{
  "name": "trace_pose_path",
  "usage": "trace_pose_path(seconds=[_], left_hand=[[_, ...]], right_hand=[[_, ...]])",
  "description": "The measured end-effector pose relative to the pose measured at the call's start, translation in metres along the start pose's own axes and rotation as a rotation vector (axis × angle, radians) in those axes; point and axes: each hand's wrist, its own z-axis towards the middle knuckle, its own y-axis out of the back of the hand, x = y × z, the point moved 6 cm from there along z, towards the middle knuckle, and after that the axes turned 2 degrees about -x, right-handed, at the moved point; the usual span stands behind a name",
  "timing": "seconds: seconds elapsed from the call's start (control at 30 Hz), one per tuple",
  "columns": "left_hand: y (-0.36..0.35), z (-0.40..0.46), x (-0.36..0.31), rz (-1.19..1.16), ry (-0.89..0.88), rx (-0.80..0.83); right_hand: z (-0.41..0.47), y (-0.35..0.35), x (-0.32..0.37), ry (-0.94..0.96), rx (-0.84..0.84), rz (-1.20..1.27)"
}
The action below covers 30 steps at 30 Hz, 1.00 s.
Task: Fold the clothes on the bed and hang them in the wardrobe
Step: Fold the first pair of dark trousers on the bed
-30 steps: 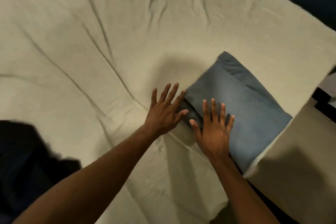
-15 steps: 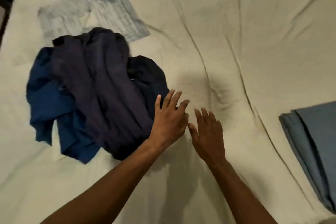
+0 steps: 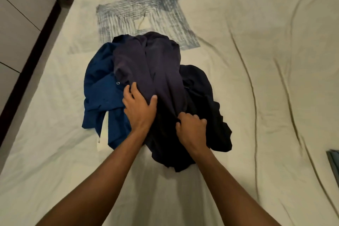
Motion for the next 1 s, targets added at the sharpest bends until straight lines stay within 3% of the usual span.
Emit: trace_pose_path(seconds=[0.13, 0.27, 0.33, 0.43, 0.53, 0.6, 0.67, 0.77, 0.9, 1.0], left_hand=[[0.008, 0.03, 0.013, -0.208, 0.179, -0.088], [0.026, 0.026, -0.003, -0.291, 0.057, -0.177], [0.034, 0.008, -0.016, -0.376, -0.016, -0.15], [0.035, -0.037, -0.041, -0.489, -0.221, 0.093], [0.017, -0.101, -0.058, -0.574, -0.372, 0.521], [0.005, -0.126, -0.053, -0.579, -0.348, 0.712], [0.002, -0.13, -0.047, -0.584, -0.325, 0.789], [0.012, -0.109, -0.04, -0.659, -0.21, 0.692], [0.03, -0.055, -0.014, -0.654, 0.039, 0.235], [0.014, -0.024, -0.013, -0.582, 0.211, 0.247]], right_hand=[[-0.014, 0.002, 0.016, 0.114, 0.049, 0.314], [-0.019, 0.004, 0.009, 0.058, 0.195, 0.471], [-0.017, 0.01, 0.004, 0.017, 0.192, 0.548], [-0.004, 0.031, -0.007, -0.162, 0.042, 0.855], [0.014, 0.042, -0.004, -0.287, 0.123, 1.223], [0.02, 0.044, -0.004, -0.293, 0.131, 1.119], [0.02, 0.044, -0.012, -0.281, 0.071, 0.97], [0.005, 0.037, -0.028, -0.335, 0.059, 1.127], [-0.028, 0.029, -0.045, -0.414, 0.224, 1.385], [-0.056, 0.021, -0.053, -0.449, 0.402, 1.467]])
